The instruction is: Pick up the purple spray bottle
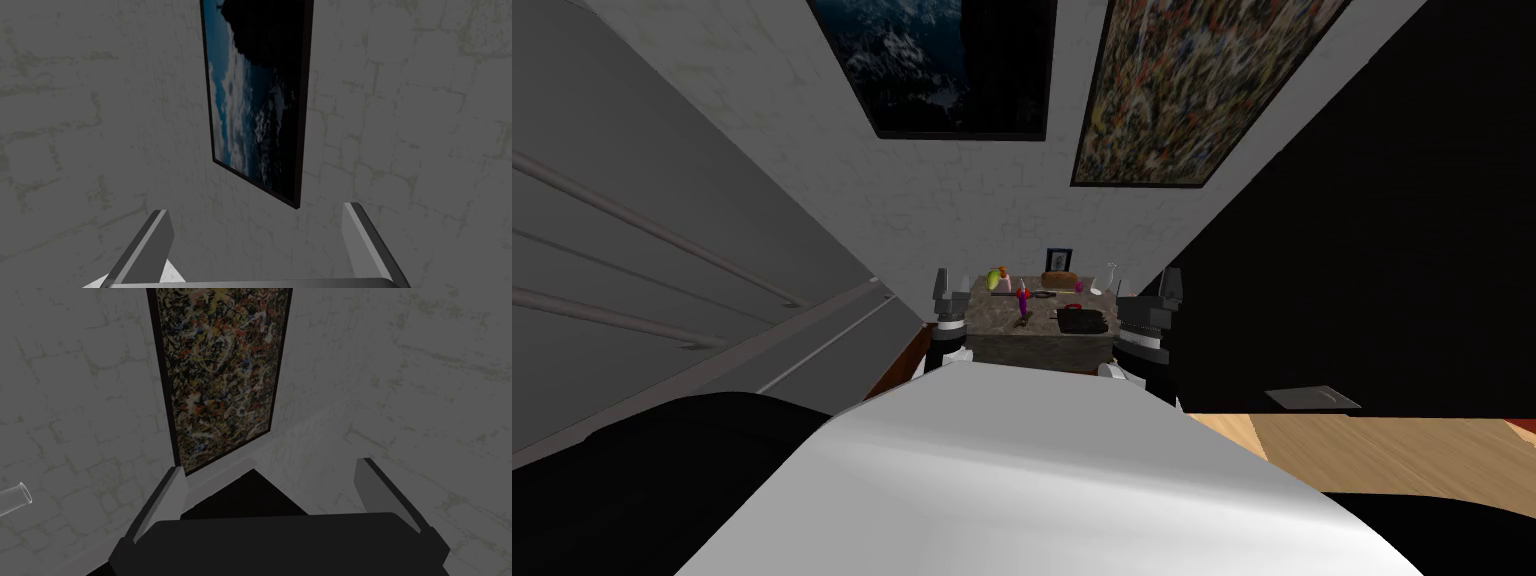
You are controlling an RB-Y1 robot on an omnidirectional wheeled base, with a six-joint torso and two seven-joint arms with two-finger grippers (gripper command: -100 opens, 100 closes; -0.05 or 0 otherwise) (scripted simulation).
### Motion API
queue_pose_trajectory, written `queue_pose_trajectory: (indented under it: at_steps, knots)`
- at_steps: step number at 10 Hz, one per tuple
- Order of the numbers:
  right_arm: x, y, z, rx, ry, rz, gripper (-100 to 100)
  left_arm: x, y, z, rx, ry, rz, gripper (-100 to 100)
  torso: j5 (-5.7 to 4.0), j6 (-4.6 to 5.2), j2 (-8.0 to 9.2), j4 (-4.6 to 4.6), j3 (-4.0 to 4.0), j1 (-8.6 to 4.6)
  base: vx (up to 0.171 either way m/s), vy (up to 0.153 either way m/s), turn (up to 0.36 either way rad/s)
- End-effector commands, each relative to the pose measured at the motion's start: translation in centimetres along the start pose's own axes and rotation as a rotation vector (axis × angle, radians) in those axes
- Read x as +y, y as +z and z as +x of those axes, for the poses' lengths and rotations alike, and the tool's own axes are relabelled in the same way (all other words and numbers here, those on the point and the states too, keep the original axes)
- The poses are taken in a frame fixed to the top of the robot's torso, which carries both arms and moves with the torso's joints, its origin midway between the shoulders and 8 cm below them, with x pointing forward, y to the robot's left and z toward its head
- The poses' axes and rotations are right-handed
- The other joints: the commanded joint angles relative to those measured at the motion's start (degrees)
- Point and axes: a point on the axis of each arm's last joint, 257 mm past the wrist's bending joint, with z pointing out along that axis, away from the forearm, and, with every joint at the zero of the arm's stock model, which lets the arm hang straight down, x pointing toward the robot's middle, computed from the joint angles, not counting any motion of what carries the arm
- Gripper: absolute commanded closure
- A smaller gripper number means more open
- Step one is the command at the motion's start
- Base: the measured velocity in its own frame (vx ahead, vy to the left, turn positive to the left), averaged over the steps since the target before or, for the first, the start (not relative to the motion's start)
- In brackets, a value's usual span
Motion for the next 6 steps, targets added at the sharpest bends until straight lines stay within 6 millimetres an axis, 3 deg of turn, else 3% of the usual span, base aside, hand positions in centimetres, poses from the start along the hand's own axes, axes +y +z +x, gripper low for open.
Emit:
queue_pose_trajectory:
  at_steps: [1, 6]
  knots:
    - [0.0, 0.0, 0.0, 0.0, 0.0, 0.0, 0, 1.2, -0.4, -0.9, 0.004, -0.002, -0.04, -100, 0.0, 0.0, 0.0, 0.0, 0.0, 0.0, -0.002, -0.06, -0.053]
    - [0.0, 0.0, 0.0, 0.0, 0.0, 0.0, 0, 5.7, -2.7, -6.1, -0.058, -0.02, -0.21, -100, -0.13, 0.02, 0.1, 0.02, 0.06, -0.57, -0.029, -0.141, -0.062]
